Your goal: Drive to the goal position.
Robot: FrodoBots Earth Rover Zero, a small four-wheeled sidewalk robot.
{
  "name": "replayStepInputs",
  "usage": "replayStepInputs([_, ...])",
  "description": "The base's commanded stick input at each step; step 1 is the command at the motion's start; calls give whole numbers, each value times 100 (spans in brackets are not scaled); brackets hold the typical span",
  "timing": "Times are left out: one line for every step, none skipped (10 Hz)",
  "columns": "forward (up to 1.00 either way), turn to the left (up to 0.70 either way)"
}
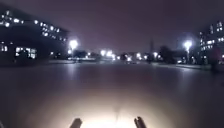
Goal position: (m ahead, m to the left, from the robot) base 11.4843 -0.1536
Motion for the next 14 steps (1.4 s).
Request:
replayStepInputs([100,-34])
replayStepInputs([100,-16])
replayStepInputs([100,-6])
replayStepInputs([100,0])
replayStepInputs([100,0])
replayStepInputs([100,0])
replayStepInputs([100,0])
replayStepInputs([100,0])
replayStepInputs([100,0])
replayStepInputs([100,0])
replayStepInputs([100,0])
replayStepInputs([100,0])
replayStepInputs([100,0])
replayStepInputs([100,0])
